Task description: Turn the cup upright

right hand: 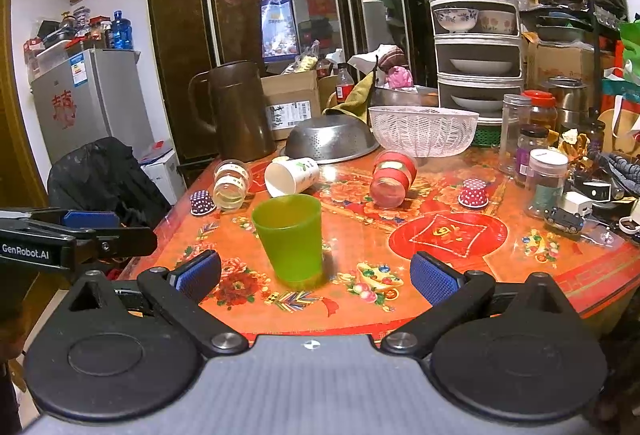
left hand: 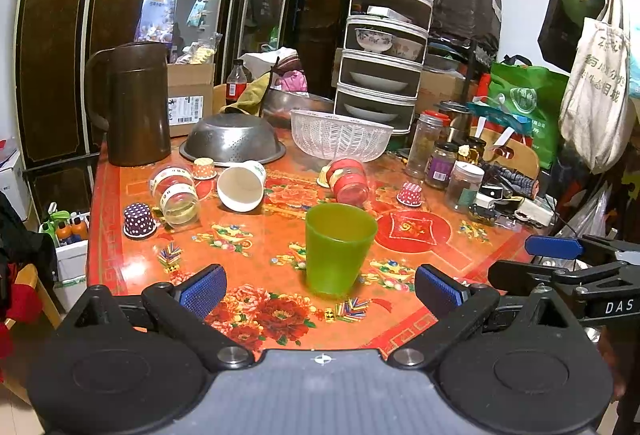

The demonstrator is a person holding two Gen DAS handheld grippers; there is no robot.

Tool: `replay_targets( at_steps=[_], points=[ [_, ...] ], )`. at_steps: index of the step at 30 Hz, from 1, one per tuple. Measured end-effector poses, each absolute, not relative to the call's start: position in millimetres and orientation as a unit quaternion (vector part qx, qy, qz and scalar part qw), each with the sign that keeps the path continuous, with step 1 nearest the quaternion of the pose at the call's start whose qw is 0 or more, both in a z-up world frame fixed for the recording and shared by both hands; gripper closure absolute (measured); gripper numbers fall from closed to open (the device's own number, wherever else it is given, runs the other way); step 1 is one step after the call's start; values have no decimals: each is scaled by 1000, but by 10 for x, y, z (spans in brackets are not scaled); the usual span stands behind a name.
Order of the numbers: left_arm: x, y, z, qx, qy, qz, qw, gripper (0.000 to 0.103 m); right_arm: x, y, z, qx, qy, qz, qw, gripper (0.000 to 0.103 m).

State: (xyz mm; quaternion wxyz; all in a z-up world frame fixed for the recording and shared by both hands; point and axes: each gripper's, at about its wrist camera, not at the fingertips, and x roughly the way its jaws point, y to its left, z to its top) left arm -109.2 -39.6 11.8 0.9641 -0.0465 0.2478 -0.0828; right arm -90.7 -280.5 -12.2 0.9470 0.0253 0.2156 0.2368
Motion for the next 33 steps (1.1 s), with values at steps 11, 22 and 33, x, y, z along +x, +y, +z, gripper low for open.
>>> replay_targets(
  at_steps=[11, 22, 33],
  points=[
    [-1088, -401, 103, -46, 251, -84, 963, 2, -907, -2832, -123, 34, 213, 233, 948, 1],
    [-1079, -423, 91, -45, 253, -84, 963, 2, -902, -2825, -132, 34, 216, 234, 947, 1],
    [-1076, -427, 88, -45, 254, -83, 963, 2, -903, -2821, -133, 34, 216, 235, 947, 1]
  ],
)
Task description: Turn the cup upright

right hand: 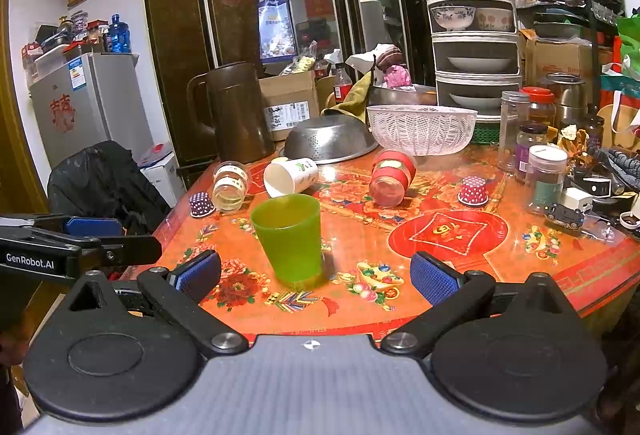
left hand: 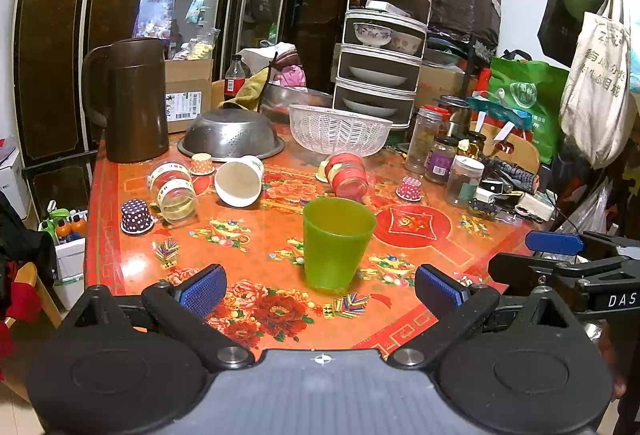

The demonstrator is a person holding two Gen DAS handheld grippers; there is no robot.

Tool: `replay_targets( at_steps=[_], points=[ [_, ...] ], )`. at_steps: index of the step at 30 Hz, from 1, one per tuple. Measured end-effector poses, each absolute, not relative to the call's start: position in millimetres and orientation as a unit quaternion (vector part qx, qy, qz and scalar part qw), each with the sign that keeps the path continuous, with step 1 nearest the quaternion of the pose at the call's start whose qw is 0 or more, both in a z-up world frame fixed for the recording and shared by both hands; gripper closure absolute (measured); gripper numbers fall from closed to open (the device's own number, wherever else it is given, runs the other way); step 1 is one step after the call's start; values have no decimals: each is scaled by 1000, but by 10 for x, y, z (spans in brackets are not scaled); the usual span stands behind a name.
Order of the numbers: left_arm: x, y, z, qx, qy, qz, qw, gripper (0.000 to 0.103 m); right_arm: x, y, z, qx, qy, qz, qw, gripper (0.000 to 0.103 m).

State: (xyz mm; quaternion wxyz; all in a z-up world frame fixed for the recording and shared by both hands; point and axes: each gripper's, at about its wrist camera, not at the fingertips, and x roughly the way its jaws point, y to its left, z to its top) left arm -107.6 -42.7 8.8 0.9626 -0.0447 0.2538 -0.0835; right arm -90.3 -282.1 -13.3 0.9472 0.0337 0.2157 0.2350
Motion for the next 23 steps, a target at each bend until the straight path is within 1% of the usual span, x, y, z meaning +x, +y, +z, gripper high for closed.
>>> replay_targets(
  at_steps=[17, 23],
  points=[
    [-1048, -418, 45, -46, 256, -77, 963, 2, -912, -2801, -130, 35, 216, 240, 946, 1],
    [-1071, -445, 47, -30, 246, -64, 967, 2, -906, -2777, -154, 34, 214, 248, 944, 1]
  ],
)
